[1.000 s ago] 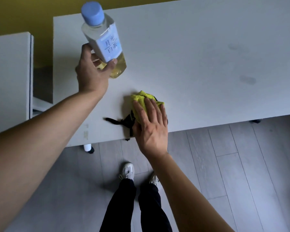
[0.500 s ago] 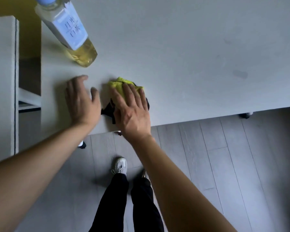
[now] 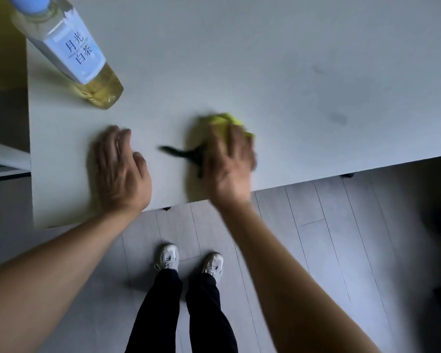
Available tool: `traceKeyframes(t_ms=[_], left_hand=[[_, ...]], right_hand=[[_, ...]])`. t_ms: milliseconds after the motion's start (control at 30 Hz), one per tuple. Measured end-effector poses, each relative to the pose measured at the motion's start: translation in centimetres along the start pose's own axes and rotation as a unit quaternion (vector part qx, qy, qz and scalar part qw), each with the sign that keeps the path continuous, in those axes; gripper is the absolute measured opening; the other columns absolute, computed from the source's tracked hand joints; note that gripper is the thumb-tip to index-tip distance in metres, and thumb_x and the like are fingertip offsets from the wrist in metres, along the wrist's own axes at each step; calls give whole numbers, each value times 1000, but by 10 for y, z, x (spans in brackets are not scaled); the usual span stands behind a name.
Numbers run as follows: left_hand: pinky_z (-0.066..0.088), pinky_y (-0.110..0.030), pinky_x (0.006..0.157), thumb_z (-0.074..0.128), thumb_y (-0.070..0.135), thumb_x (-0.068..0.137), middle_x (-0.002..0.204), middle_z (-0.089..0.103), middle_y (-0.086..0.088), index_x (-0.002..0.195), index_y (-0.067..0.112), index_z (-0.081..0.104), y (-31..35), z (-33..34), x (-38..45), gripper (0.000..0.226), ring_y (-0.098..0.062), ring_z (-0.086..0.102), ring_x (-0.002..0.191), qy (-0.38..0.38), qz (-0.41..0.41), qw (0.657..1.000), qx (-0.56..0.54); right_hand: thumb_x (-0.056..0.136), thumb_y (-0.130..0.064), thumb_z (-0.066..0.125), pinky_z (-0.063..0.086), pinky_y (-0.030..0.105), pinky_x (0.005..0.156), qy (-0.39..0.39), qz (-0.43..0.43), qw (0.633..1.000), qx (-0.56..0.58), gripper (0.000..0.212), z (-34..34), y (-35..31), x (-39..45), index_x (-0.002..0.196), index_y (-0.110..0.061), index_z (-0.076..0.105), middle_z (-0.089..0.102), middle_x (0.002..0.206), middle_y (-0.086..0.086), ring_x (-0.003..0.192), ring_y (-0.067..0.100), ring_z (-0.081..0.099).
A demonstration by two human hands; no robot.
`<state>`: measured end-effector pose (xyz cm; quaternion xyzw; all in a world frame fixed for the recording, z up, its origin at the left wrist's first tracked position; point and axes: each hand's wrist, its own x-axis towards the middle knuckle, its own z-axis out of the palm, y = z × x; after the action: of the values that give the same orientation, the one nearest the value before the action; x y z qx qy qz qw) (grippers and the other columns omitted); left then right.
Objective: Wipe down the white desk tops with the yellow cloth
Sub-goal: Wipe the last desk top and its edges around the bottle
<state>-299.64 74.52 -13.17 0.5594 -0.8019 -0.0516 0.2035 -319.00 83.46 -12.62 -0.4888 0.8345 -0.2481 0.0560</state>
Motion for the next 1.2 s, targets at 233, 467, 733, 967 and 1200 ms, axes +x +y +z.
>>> traceKeyframes(t_ms=[233, 467, 733, 967, 1200], left_hand=[[29, -54, 123, 38, 18, 104, 160, 42, -23, 150, -1, 45, -6, 6, -3, 51, -40, 38, 148, 15, -20, 999, -29], [17, -48, 129, 37, 24, 104, 167, 35, -12, 158, 11, 42, 5, -1, -2, 55, -36, 31, 155, -38, 25, 999, 18], [22, -46, 129, 37, 19, 104, 165, 36, -20, 156, -1, 40, 5, 3, -1, 56, -38, 34, 153, -17, -10, 1000, 23], [20, -45, 130, 39, 20, 101, 167, 32, -18, 159, 1, 36, 1, 1, 1, 60, -36, 31, 155, -48, -16, 997, 53], [23, -48, 129, 38, 19, 104, 167, 32, -19, 157, -1, 37, 3, -1, 2, 57, -37, 30, 155, -57, -30, 997, 39]], right_hand=[[97, -50, 43, 19, 48, 123, -67, -183, 981, -2, 57, 39, -64, 41, 151, -32, 46, 41, 158, 8, 149, 30, 31], [94, -27, 48, 27, 49, 119, 78, 28, 995, -53, 59, -42, 104, 81, 153, -23, 43, 38, 159, 10, 144, 31, 36], [96, -24, 58, 25, 55, 119, 31, 6, 999, -17, 61, 14, 11, 83, 154, -23, 40, 31, 162, 15, 149, 33, 25], [94, -25, 53, 16, 51, 124, -36, -182, 983, 16, 57, 55, -78, 94, 151, -23, 48, 44, 155, 14, 149, 33, 33], [95, -28, 47, 26, 53, 118, 44, -20, 997, -60, 62, -7, 64, 139, 156, -21, 36, 33, 162, 10, 149, 31, 30]])
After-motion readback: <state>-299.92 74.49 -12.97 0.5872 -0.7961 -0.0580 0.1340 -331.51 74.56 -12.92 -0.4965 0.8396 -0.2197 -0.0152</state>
